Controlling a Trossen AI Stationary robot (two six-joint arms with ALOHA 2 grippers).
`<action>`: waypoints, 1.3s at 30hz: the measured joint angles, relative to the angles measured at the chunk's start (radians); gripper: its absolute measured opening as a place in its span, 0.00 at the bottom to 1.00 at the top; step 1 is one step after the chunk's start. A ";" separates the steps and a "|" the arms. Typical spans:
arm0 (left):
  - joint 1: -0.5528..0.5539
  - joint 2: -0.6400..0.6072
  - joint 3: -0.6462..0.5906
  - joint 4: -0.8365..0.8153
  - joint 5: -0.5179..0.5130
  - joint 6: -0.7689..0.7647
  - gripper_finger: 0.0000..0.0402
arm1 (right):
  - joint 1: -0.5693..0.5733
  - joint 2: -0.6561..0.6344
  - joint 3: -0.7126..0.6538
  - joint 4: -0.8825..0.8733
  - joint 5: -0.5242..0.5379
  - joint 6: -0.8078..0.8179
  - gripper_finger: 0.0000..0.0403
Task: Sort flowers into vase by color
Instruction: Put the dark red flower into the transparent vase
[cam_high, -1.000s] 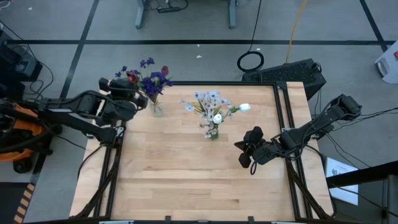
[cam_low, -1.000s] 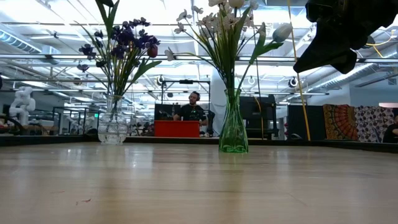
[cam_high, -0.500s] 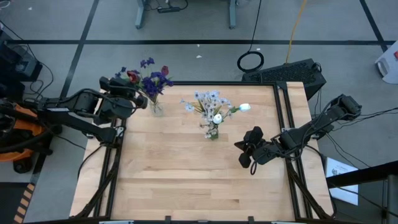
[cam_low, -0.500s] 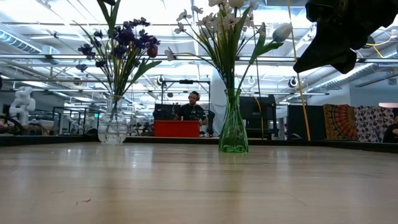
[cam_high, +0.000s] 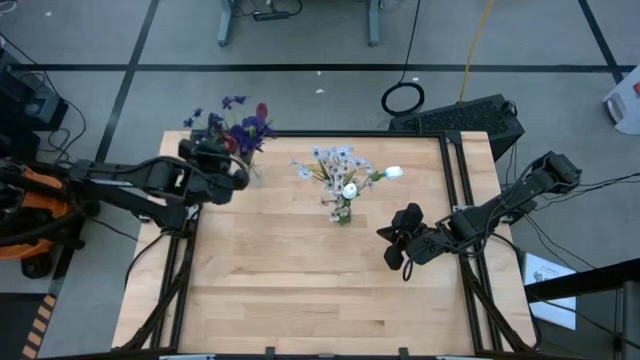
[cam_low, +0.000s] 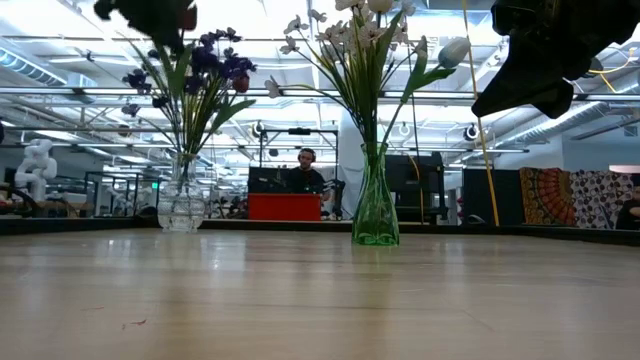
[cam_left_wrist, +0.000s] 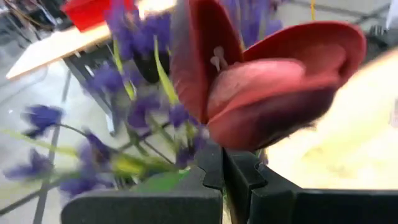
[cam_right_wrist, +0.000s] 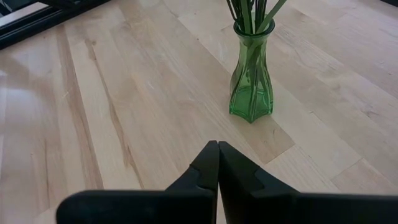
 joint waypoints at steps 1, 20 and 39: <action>0.003 -0.001 -0.021 0.001 0.016 -0.012 0.00 | 0.000 0.000 0.000 0.000 0.000 0.000 0.00; 0.004 -0.128 -0.318 0.281 0.102 -0.032 0.00 | 0.000 0.000 0.000 0.002 0.000 0.005 0.00; 0.085 -0.138 -0.294 0.431 0.077 0.177 0.29 | 0.000 0.000 0.000 0.054 0.001 0.008 0.00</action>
